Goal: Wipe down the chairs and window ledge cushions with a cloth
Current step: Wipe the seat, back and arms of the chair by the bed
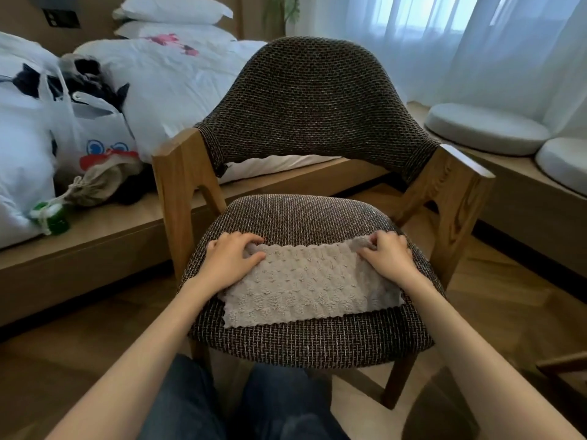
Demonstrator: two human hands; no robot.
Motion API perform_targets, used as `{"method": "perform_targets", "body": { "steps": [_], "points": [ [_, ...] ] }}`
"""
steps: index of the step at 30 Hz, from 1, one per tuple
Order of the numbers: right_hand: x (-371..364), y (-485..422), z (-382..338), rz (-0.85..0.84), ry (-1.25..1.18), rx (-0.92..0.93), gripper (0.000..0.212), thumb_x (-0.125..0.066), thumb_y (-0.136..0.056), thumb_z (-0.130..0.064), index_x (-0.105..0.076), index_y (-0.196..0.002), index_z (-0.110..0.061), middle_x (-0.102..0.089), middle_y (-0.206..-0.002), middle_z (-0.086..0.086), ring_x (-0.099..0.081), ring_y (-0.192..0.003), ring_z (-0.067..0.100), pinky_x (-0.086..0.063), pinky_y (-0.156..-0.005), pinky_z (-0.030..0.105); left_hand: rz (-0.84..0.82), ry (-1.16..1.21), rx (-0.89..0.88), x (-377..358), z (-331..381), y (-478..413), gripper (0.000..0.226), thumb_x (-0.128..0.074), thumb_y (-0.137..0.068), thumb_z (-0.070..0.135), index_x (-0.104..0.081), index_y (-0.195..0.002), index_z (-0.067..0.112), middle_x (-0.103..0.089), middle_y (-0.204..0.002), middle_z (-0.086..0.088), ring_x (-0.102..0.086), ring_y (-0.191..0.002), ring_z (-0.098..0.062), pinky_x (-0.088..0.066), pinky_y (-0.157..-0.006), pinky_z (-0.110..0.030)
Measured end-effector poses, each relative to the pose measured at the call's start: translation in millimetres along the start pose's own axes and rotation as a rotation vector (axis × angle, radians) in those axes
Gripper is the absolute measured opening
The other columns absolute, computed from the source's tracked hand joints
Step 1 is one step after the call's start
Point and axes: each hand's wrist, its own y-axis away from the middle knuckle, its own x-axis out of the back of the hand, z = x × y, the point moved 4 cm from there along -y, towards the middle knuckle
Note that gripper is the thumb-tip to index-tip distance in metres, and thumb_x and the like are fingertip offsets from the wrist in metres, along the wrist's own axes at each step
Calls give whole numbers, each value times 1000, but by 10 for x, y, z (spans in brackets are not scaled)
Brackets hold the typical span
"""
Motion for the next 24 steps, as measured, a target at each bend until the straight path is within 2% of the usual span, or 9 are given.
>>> {"method": "perform_targets", "body": {
  "steps": [2,3,6,9,11,14,17,20,24],
  "points": [
    [135,-86,-137,71,-196,72,12,-58,-93,-25,-50,-98,-18,-59,-94,-1,-58,-99,25,-45,-71,35,14,31,43,20,-26,-8,34,-57,-89,47,-58,-120,32,-61,-116,10,-50,-114,-16,-28,-94,-38],
    [232,-136,-243,115,-233,112,12,-59,-93,-24,-49,-98,-20,-58,-91,-6,-60,-95,22,-46,-68,34,13,52,64,32,-36,-15,33,-58,-89,47,-59,-117,29,-62,-115,10,-52,-111,-15,-29,-92,-36],
    [530,-301,-607,265,-250,242,16,-63,-91,-28,-55,-104,-23,-60,-94,-7,-61,-95,21,-51,-78,41,-25,250,75,89,-9,-31,24,-62,-87,42,-64,-103,24,-65,-106,6,-58,-95,-11,-42,-78,-28],
    [841,-433,-934,377,-337,363,21,-66,-88,-31,-61,-107,-24,-66,-96,-6,-63,-93,17,-53,-82,42,-80,383,26,150,102,-53,13,-66,-86,37,-62,-94,26,-62,-95,9,-58,-88,-9,-41,-69,-23],
    [1098,-502,-1158,464,-361,472,22,-68,-87,-30,-63,-107,-22,-64,-93,-9,-62,-87,11,-52,-80,33,-15,362,-25,266,162,-151,8,-67,-86,29,-61,-93,28,-61,-95,10,-55,-90,-8,-39,-69,-22],
    [1487,-507,-1446,572,-369,646,23,-68,-87,-27,-65,-108,-17,-62,-91,-13,-53,-81,-5,-38,-73,4,231,300,-52,558,251,-440,14,-64,-88,21,-67,-102,19,-61,-106,-2,-55,-94,-12,-43,-80,-27],
    [1727,-400,-1555,623,-448,748,21,-71,-85,-25,-67,-104,-17,-60,-89,-18,-51,-77,-18,-33,-72,-1,379,345,-5,817,357,-689,27,-58,-92,17,-62,-119,19,-59,-96,-2,-49,-75,-3,-36,-64,-17],
    [1659,-233,-1577,437,-519,844,11,-71,-85,-26,-65,-94,-24,-60,-81,-21,-54,-73,-14,-37,-68,4,230,436,21,773,379,-778,42,-56,-94,26,-47,-135,27,-64,-100,-1,-60,-85,-14,-45,-70,-27],
    [1124,-80,-1525,-20,-515,815,4,-67,-88,-25,-67,-86,-22,-63,-72,-19,-55,-69,-10,-41,-65,8,113,514,25,501,233,-614,42,-51,-96,17,-45,-136,29,-65,-108,-8,-66,-87,-23,-51,-72,-34]
  ]
}}
